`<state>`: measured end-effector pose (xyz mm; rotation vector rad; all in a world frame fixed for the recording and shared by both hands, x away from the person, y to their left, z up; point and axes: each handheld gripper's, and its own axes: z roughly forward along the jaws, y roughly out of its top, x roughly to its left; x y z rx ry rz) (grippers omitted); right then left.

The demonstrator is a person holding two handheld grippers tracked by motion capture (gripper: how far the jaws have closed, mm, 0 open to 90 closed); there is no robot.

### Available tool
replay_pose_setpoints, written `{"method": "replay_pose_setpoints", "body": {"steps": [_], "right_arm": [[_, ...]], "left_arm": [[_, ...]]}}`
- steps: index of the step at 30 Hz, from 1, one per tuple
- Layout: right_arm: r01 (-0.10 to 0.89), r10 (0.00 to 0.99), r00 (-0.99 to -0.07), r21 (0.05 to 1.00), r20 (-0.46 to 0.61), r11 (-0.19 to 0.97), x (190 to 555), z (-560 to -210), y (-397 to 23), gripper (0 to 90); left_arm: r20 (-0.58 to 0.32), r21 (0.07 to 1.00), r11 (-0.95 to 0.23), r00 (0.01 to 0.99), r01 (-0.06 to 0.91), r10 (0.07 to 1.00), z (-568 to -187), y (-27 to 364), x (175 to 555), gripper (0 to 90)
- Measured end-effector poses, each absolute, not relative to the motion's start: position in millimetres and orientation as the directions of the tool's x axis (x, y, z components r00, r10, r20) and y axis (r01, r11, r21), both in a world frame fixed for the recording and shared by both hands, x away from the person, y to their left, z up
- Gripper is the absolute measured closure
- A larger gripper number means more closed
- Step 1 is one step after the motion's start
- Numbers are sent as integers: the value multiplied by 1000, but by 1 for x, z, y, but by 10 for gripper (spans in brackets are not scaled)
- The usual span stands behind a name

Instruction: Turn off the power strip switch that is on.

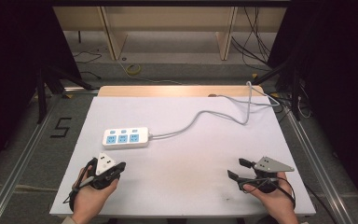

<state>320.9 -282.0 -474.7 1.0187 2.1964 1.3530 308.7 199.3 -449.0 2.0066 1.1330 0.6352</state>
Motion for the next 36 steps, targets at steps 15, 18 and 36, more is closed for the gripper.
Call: {"method": "replay_pose_setpoints", "body": {"steps": [15,18,36], "right_arm": [[388,737,-674,877,61,282,321,-476,-281,330],[389,735,-675,876,59,287,321,-476,-281,329],[386,734,-677,876,55,291,321,-476,-280,328]], "left_arm": [[26,781,-319,482,537,876,-437,195,321,895],[28,781,-321,483,536,875,-435,193,325,895],[31,770,-322,472,551,881,-426,186,343,895]]}}
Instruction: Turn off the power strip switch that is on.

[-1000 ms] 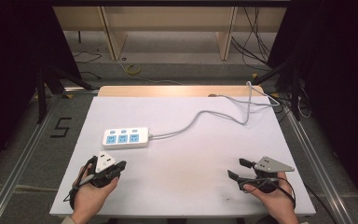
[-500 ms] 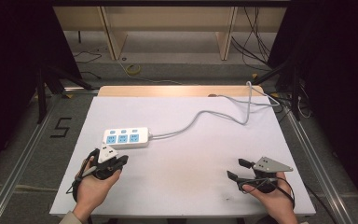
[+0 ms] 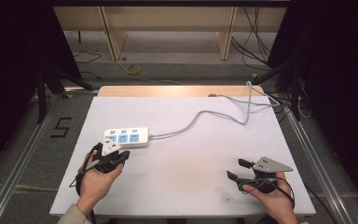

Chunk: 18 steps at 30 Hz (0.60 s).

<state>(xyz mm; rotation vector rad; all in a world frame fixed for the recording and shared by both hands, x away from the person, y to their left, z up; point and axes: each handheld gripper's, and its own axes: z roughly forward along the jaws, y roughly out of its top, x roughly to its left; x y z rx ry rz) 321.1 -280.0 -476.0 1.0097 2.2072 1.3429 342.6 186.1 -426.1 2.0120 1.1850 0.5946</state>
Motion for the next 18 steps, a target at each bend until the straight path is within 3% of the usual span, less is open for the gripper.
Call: {"method": "replay_pose_setpoints", "body": {"steps": [18], "right_arm": [[390,734,-677,874,60,289,321,-476,-280,326]], "left_arm": [[33,764,-324,467,558,884,-419,184,358,895]]}}
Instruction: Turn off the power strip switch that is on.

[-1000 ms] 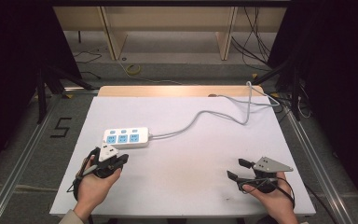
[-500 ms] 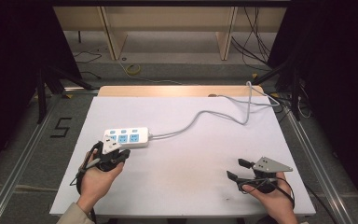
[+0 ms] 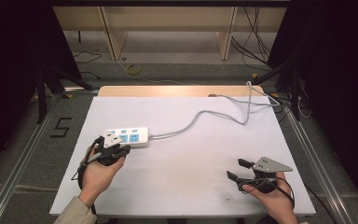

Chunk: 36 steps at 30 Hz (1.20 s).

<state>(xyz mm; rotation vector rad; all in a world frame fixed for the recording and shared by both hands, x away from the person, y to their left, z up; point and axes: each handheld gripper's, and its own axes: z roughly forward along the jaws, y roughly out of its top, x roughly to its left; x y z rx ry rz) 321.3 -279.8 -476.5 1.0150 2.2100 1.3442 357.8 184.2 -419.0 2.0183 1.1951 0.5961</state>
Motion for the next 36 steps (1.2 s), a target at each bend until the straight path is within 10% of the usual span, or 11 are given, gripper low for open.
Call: {"method": "replay_pose_setpoints", "body": {"steps": [36], "right_arm": [[390,730,-680,875,63,288,322,-477,-279,324]], "left_arm": [[57,730,-362,476,580,878,-409,178,392,895]]}}
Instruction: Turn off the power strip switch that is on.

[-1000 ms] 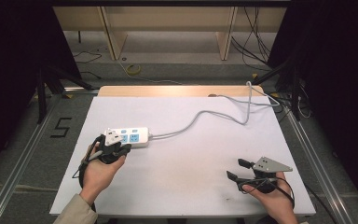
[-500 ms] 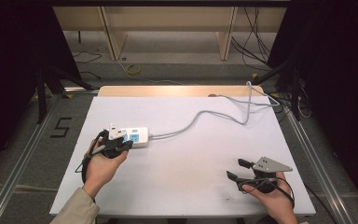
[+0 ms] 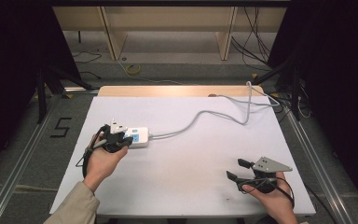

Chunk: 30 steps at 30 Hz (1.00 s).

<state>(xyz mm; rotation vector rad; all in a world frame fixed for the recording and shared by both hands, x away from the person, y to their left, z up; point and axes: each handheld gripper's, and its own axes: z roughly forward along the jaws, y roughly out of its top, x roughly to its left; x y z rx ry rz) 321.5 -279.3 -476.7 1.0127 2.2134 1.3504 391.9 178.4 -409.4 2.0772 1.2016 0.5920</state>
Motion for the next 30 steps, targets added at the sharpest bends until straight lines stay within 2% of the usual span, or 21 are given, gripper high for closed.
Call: {"method": "replay_pose_setpoints", "body": {"steps": [30], "right_arm": [[390,728,-683,874,64,289,321,-477,-279,323]], "left_arm": [[63,703,-378,476,602,877,-399,179,418,895]]}}
